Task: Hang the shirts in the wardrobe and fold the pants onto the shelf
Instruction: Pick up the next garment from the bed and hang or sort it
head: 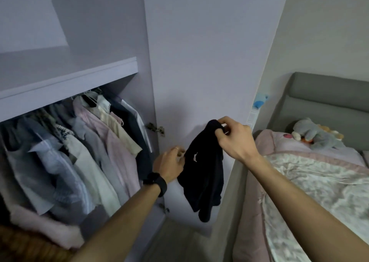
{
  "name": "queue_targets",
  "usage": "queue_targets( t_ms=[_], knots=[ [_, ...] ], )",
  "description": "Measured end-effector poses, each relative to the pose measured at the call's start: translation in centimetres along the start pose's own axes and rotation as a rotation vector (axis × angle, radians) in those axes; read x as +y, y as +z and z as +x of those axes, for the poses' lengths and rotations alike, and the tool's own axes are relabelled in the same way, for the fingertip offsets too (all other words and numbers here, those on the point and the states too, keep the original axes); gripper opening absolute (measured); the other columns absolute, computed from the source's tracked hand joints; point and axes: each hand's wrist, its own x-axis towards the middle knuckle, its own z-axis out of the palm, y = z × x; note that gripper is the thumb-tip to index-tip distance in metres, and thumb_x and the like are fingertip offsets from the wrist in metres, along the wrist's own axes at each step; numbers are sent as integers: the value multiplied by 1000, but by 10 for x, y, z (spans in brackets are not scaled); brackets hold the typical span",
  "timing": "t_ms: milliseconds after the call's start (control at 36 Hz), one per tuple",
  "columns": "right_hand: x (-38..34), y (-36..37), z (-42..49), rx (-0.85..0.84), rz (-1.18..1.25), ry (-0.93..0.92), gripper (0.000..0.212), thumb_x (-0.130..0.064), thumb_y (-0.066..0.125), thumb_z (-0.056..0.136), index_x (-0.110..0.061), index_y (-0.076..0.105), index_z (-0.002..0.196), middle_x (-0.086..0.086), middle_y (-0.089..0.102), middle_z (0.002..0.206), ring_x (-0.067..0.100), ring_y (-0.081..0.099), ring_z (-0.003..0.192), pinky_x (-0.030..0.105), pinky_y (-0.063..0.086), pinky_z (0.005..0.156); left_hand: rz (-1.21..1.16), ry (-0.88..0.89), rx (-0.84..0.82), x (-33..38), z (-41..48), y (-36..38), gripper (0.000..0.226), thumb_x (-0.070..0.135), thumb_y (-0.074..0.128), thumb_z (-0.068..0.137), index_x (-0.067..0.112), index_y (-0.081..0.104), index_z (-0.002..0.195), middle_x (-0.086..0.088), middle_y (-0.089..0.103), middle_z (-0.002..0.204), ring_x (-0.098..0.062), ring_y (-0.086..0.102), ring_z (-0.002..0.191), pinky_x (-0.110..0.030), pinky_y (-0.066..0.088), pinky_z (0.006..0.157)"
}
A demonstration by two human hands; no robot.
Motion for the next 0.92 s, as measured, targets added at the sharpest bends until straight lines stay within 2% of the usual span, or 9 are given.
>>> queue_targets(
  t_ms=[167, 250, 306, 389, 444, 528, 694, 833, 917],
  knots=[
    [2, 8, -3, 32, 48, 52, 15, -41, 58, 94, -28, 65, 98, -12, 68, 76, 6, 63, 69, 16, 42, 62, -486, -257, -226, -34, -27, 42, 62, 77, 62, 76, 35, 59, 122, 22, 65, 119, -2, 63, 106, -33, 51, 100],
    [6, 16, -6, 10, 119, 77, 12, -41, 57, 94, -30, 62, 93, -12, 68, 68, -4, 60, 64, 5, 40, 57, -455, -306, -198, -33, -28, 56, 78, 70, 64, 80, 31, 42, 144, 15, 50, 132, -13, 57, 118, -37, 47, 105],
    [10, 22, -8, -24, 179, 79, 9, -39, 56, 95, -31, 59, 93, -6, 69, 64, 2, 65, 64, 9, 41, 57, -487, -378, -200, -33, -23, 61, 68, 56, 67, 88, 27, 41, 144, 8, 52, 131, -18, 57, 119, -40, 48, 105],
    [14, 31, -8, -53, 289, 80, 8, -32, 54, 95, -32, 57, 103, 0, 69, 63, 14, 69, 65, 32, 54, 68, -516, -444, -259, -35, -19, 65, 32, 43, 68, 93, 22, 63, 116, -2, 70, 112, -16, 68, 96, -33, 57, 86],
    [18, 39, -8, -84, 308, 50, 24, -25, 52, 95, -36, 53, 116, 3, 64, 59, 21, 67, 64, 35, 57, 70, -441, -418, -232, -40, -25, 66, 25, 38, 66, 95, 13, 69, 97, -7, 73, 94, -18, 68, 81, -28, 53, 69],
    [29, 55, -3, -116, 151, -72, 36, -17, 49, 95, -40, 56, 123, 1, 68, 68, 19, 64, 64, 21, 45, 60, -328, -435, -139, -58, -37, 60, 31, 36, 59, 99, 12, 61, 80, -5, 65, 76, -22, 63, 72, -28, 43, 60],
    [52, 98, 15, -261, -275, -318, 17, -14, 49, 94, -10, 56, 108, 16, 66, 76, 40, 61, 65, 39, 47, 58, 143, -594, 178, -102, -65, -13, 22, 28, 52, 100, 14, 61, 114, -15, 70, 103, -35, 66, 93, -41, 54, 76],
    [56, 141, 25, -491, -414, -336, 21, -17, 50, 98, -5, 56, 114, 15, 53, 125, 41, 64, 86, 45, 54, 75, 482, -627, 182, -97, -103, -58, 25, 39, 52, 97, 29, 56, 119, -5, 70, 107, -31, 67, 95, -38, 55, 73],
    [37, 165, 28, -524, -312, -410, 23, -17, 55, 94, -4, 61, 111, 16, 59, 116, 39, 64, 86, 42, 54, 70, 513, -664, 209, -85, -130, -82, 31, 40, 53, 96, 36, 56, 127, 1, 70, 108, -25, 66, 96, -36, 54, 70]
  ],
)
